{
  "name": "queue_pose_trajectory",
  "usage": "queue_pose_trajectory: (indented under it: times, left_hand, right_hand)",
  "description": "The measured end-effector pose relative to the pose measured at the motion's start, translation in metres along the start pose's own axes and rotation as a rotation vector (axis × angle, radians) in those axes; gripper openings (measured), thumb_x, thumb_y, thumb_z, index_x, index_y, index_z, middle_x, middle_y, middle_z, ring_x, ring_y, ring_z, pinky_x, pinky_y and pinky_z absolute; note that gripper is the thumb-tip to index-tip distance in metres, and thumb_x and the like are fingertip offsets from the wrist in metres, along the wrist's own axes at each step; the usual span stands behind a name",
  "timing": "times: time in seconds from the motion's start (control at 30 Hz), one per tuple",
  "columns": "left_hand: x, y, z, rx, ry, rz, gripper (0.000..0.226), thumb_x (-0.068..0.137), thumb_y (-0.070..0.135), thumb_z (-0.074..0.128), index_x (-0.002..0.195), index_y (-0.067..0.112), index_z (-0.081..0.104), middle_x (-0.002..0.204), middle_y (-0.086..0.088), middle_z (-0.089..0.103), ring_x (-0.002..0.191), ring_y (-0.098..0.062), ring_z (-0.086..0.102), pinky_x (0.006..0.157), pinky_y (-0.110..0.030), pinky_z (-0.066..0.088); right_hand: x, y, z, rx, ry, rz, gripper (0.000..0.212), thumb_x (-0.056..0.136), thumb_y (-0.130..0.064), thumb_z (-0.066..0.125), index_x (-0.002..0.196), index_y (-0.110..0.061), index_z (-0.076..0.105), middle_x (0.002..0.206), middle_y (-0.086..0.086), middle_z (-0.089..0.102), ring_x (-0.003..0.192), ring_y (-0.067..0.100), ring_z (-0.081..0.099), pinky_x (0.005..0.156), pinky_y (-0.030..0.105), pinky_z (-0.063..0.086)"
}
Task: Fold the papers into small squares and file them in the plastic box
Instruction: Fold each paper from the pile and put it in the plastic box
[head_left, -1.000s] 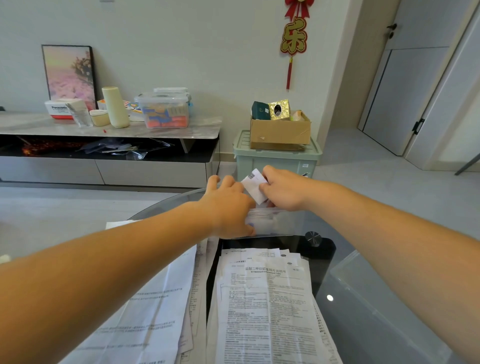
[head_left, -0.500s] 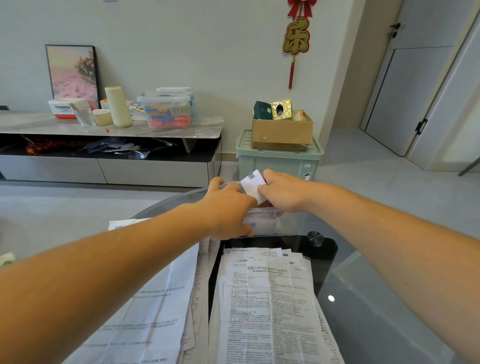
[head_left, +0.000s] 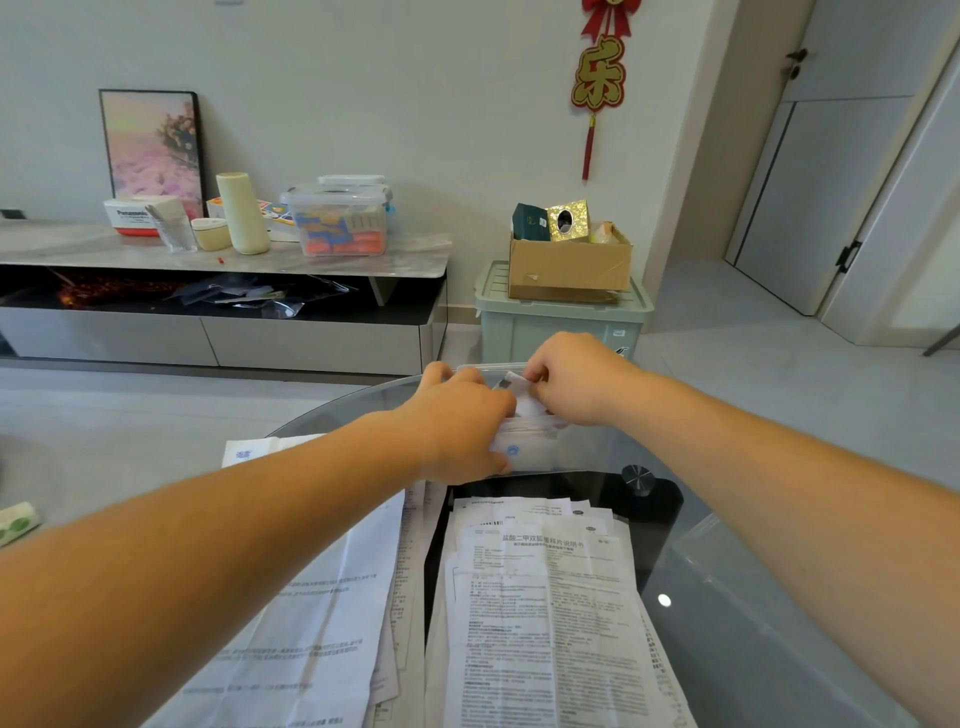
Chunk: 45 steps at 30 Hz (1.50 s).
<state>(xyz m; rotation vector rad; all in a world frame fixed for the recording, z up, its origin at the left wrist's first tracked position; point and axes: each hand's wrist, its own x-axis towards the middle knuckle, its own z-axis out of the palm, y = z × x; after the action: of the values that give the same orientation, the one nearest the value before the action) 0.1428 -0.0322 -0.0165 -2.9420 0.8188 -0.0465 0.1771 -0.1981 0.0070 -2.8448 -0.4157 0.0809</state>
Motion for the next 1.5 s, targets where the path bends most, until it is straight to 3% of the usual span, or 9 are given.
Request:
queue_pose_trajectory:
  times: [0.33, 0.5, 0.6, 0.73, 0.8, 1.0, 1.17, 1.3, 1.5]
  left_hand:
    - [-0.004, 0.001, 0.008, 0.038, 0.144, -0.020, 0.057, 0.087, 0.060, 0.063, 0.134, 0.030, 0.054, 0.144, -0.003, 0.029, 0.138, -0.027, 0.021, 0.116, -0.045, 0.018]
    - [-0.001, 0.000, 0.007, -0.047, 0.139, -0.035, 0.060, 0.083, 0.057, 0.069, 0.128, 0.024, 0.045, 0.130, 0.002, 0.046, 0.126, -0.022, 0.036, 0.110, -0.040, 0.030]
    - [-0.001, -0.002, 0.006, -0.069, 0.121, -0.033, 0.066, 0.082, 0.057, 0.069, 0.129, 0.020, 0.040, 0.130, 0.001, 0.052, 0.125, -0.021, 0.039, 0.110, -0.040, 0.031]
    - [0.000, -0.002, 0.003, -0.050, 0.086, -0.027, 0.072, 0.084, 0.057, 0.067, 0.136, 0.019, 0.036, 0.132, -0.003, 0.053, 0.127, -0.023, 0.040, 0.111, -0.039, 0.031]
    - [0.000, -0.001, 0.001, -0.039, 0.069, -0.025, 0.074, 0.085, 0.057, 0.067, 0.139, 0.018, 0.034, 0.133, -0.003, 0.053, 0.127, -0.023, 0.040, 0.110, -0.038, 0.030]
    - [0.003, -0.002, 0.000, -0.025, 0.033, -0.030, 0.076, 0.086, 0.058, 0.067, 0.142, 0.017, 0.035, 0.137, -0.004, 0.051, 0.131, -0.023, 0.039, 0.113, -0.039, 0.028]
    - [0.005, -0.004, 0.001, -0.024, 0.017, -0.016, 0.073, 0.086, 0.058, 0.067, 0.141, 0.020, 0.038, 0.134, -0.001, 0.054, 0.131, -0.022, 0.037, 0.113, -0.039, 0.028]
    - [0.004, -0.005, 0.004, -0.043, 0.047, -0.002, 0.077, 0.082, 0.061, 0.067, 0.142, 0.023, 0.036, 0.129, 0.000, 0.055, 0.126, -0.023, 0.039, 0.111, -0.041, 0.031]
    - [-0.003, -0.007, 0.006, -0.022, 0.212, -0.006, 0.089, 0.078, 0.069, 0.064, 0.148, 0.025, 0.031, 0.136, 0.004, 0.049, 0.130, -0.021, 0.035, 0.112, -0.039, 0.027]
  right_hand:
    - [0.005, -0.003, -0.003, -0.005, -0.146, -0.075, 0.022, 0.099, -0.017, 0.056, 0.113, -0.016, 0.073, 0.101, -0.004, 0.069, 0.089, 0.016, 0.065, 0.079, 0.028, 0.052]
    - [0.004, -0.001, -0.002, 0.126, -0.139, -0.129, 0.011, 0.093, -0.015, 0.066, 0.096, -0.021, 0.075, 0.088, -0.008, 0.069, 0.080, 0.011, 0.060, 0.072, 0.023, 0.046]
    - [0.005, -0.004, -0.002, 0.148, -0.217, -0.106, 0.021, 0.096, -0.008, 0.055, 0.087, -0.021, 0.069, 0.084, -0.010, 0.066, 0.081, 0.011, 0.060, 0.073, 0.024, 0.048]
    - [0.004, -0.013, 0.004, 0.174, -0.298, -0.050, 0.035, 0.101, -0.014, 0.044, 0.131, -0.022, 0.061, 0.128, 0.001, 0.064, 0.118, 0.021, 0.058, 0.106, 0.040, 0.045]
    - [0.004, -0.014, 0.005, 0.193, -0.312, -0.045, 0.041, 0.102, -0.016, 0.041, 0.140, -0.023, 0.053, 0.136, 0.004, 0.059, 0.125, 0.024, 0.054, 0.111, 0.042, 0.040]
    - [-0.004, -0.018, 0.000, 0.290, -0.323, -0.030, 0.043, 0.103, -0.019, 0.035, 0.143, -0.023, 0.050, 0.135, 0.007, 0.058, 0.126, 0.024, 0.052, 0.110, 0.040, 0.040]
    - [-0.007, -0.021, -0.003, 0.257, -0.298, -0.015, 0.031, 0.101, -0.014, 0.038, 0.125, -0.008, 0.056, 0.125, 0.016, 0.060, 0.111, 0.029, 0.057, 0.102, 0.044, 0.044]
    - [-0.006, -0.014, -0.002, 0.320, -0.159, -0.022, 0.023, 0.099, -0.007, 0.042, 0.113, -0.015, 0.058, 0.099, -0.001, 0.059, 0.088, 0.014, 0.055, 0.076, 0.029, 0.045]
    - [-0.013, -0.006, -0.005, 0.334, 0.056, -0.114, 0.034, 0.094, 0.000, 0.041, 0.112, -0.017, 0.064, 0.111, -0.001, 0.067, 0.106, 0.017, 0.062, 0.096, 0.041, 0.052]
